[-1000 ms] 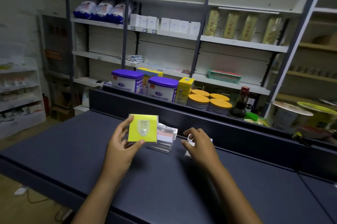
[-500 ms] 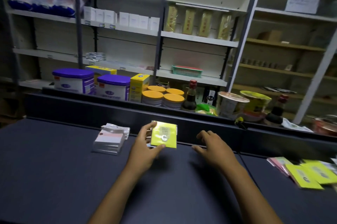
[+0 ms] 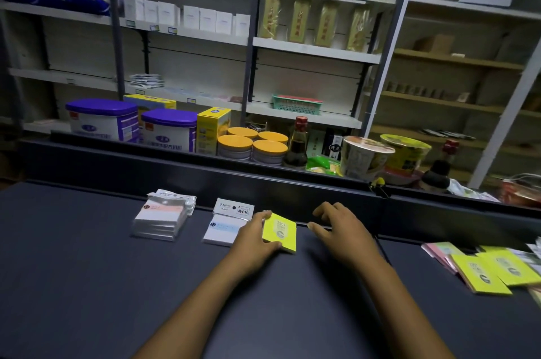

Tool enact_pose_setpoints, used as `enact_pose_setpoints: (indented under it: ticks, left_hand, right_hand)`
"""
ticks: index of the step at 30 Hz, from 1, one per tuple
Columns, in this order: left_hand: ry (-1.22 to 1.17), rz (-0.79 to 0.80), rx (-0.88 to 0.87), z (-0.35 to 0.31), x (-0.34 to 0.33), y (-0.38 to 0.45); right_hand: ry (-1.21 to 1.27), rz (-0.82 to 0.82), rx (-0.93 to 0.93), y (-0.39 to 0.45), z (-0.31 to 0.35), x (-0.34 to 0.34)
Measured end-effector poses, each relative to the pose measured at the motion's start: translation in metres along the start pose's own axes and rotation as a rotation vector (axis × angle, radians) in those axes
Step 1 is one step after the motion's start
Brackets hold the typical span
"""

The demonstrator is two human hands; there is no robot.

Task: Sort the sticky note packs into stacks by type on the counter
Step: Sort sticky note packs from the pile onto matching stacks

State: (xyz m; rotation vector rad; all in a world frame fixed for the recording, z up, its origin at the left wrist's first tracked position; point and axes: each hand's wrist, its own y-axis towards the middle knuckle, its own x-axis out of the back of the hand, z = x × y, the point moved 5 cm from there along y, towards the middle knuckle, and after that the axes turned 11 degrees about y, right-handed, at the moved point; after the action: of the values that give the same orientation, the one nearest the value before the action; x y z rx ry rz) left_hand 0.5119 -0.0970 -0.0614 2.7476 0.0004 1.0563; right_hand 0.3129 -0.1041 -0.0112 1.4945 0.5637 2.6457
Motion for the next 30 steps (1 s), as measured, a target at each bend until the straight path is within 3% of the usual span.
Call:
enact_pose_setpoints:
  ticks: [21, 30]
  left_hand:
    - [0.441, -0.013, -0.094, -0.003, -0.021, -0.002]
    - [0.517, -0.106, -0.230, -0.030, -0.010, -0.031]
  right_hand:
    - [-0.030, 0.012, -0.082, -0.030, -0.003, -0.005]
    - [-0.093, 0.007, -0.153, -0.094, -0.032, 0.045]
